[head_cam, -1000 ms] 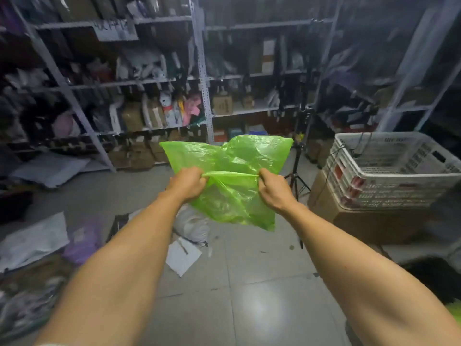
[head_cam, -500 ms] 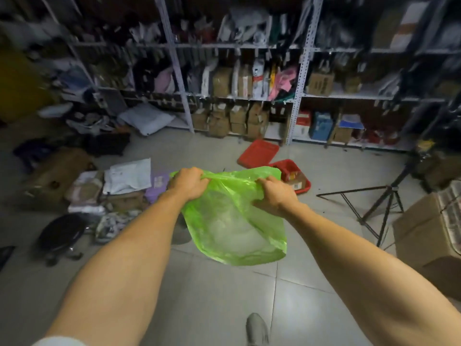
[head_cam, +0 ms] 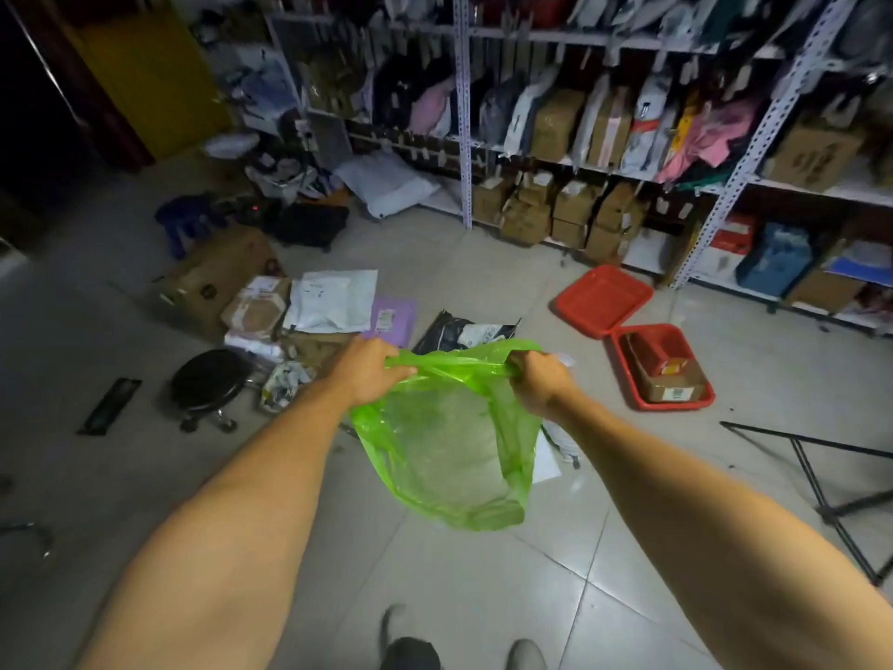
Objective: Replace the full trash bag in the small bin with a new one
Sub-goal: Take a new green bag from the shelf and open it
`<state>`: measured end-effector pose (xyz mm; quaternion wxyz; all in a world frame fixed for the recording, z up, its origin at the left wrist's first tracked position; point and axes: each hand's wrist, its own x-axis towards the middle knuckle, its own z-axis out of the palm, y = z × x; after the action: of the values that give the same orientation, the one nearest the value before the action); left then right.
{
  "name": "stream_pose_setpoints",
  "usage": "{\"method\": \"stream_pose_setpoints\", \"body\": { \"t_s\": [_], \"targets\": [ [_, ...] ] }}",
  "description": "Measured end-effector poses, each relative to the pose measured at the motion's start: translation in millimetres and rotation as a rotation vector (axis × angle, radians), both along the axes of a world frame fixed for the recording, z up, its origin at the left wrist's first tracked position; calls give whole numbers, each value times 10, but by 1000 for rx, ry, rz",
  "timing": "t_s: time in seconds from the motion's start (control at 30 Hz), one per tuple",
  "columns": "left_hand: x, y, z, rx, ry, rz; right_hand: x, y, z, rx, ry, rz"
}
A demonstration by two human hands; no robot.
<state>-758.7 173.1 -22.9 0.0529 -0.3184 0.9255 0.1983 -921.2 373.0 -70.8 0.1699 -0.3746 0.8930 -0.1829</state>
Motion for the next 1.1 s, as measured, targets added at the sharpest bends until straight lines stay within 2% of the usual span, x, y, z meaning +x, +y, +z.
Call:
{"method": "stream_pose_setpoints", "body": {
  "t_s": [0.17,0.43,0.6,0.73,0.9,1.1],
  "targets": [
    [-143,-702,-256,11,-4,-4,-130,-688,-222,33,-63,13],
    [-487,-1950,-740,92,-8,-34,-276,-1808,-540,64,-106,-109],
    [-802,-2449,-997,136,-19,-103,-448,-2260,-820,36,-141,-226],
    [-1110,-2711,-1278,187,-131,-148,-702,-2504,-1111,70,-216,-284],
    [-1549,-2971,-1661,162,-267,-132,-1098,-2770,-1588,95,-309,-322],
    [-1936,-3267,-2286,161,-390,-147,-1451,-2926,-2184,91,-505,-414]
  ]
}}
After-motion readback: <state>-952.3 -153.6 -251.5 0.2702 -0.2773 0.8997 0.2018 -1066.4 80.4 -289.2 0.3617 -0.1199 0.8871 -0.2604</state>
